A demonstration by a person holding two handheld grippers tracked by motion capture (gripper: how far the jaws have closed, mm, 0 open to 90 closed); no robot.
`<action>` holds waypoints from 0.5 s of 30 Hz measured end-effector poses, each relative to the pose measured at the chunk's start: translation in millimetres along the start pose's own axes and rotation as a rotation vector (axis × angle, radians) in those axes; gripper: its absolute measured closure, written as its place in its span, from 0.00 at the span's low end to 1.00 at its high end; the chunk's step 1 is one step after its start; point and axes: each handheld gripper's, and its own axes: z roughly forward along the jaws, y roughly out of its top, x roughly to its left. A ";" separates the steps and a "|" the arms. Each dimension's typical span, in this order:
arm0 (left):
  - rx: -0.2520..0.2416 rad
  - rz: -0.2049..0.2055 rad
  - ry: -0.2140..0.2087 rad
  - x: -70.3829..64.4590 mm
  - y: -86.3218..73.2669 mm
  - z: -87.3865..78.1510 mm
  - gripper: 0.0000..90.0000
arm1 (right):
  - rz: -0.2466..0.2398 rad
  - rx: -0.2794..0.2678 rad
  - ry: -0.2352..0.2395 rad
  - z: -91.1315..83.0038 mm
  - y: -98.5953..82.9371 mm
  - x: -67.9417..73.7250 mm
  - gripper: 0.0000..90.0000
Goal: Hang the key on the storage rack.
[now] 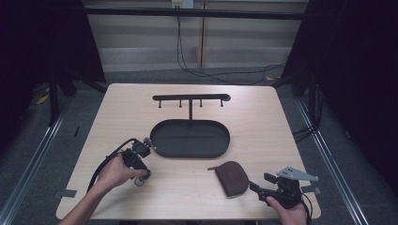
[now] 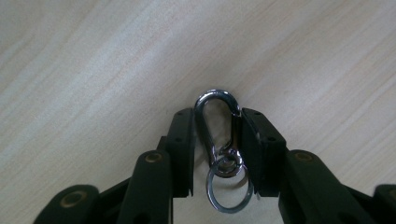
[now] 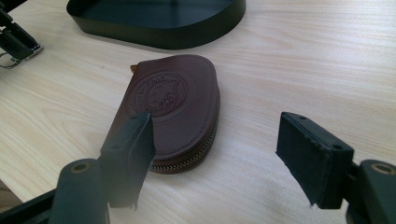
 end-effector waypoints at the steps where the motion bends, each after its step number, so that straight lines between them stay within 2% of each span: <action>1: 0.001 0.001 0.003 -0.7 0.3 0.3 0.74 | 0.000 0.000 0.000 0.0 0.0 -0.1 0.30; 7: 0.029 0.014 0.021 -2.8 3.7 0.4 0.73 | -0.001 0.001 0.001 0.1 0.1 0.0 0.31; 11: 0.045 0.022 0.069 -10.5 6.2 2.2 0.74 | 0.000 0.001 0.001 0.0 0.1 0.2 0.30; 12: 0.045 0.022 0.069 -10.5 6.2 2.2 0.74 | 0.000 0.001 0.000 0.0 0.1 0.2 0.31; 13: 0.063 0.050 0.095 -13.7 7.4 2.6 0.74 | -0.001 0.002 0.001 0.0 0.1 0.2 0.30; 15: 0.073 0.053 0.100 -15.0 9.1 3.2 0.75 | -0.002 0.003 0.000 0.0 0.1 0.4 0.30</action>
